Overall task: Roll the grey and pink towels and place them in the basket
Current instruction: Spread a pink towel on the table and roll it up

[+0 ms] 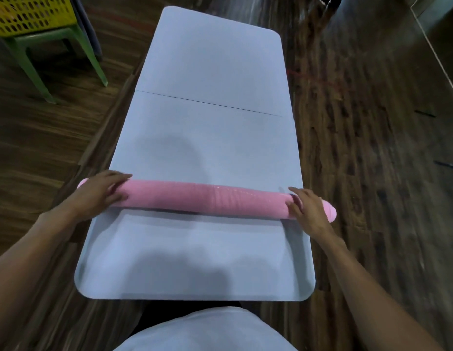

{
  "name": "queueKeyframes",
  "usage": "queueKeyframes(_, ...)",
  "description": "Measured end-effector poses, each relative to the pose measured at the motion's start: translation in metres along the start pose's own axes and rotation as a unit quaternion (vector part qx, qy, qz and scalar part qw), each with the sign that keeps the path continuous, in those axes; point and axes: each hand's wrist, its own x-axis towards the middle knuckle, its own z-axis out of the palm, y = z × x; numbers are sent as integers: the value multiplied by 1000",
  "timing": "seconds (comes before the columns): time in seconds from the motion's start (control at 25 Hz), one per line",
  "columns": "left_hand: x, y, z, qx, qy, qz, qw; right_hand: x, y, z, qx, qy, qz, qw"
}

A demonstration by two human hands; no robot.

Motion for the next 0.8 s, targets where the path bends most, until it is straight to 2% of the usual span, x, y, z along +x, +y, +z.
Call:
queueKeyframes(0.08,-5,4,5,26,92,7,995,-7,-2,9,-44,30,14,998)
queueKeyframes(0.16,-13,2,15,73,91,35,993,-16,2,19,-86,4,0,996)
queueKeyframes(0.24,-10,-2,19,98,77,38,991,-12,4,21,-88,12,0,996)
queueKeyframes(0.52,-15,41,28,124,101,-55,986,-30,-61,48,-91,110,121,982)
queueKeyframes(0.64,-27,91,49,61,36,-128,989,-39,-122,62,-81,30,171,981)
queueKeyframes(0.72,-35,133,72,35,8,-162,986,-47,-160,77,-59,-34,139,988)
queueKeyframes(0.8,-45,165,96,-14,1,-176,984,-56,-179,89,30,-80,91,992)
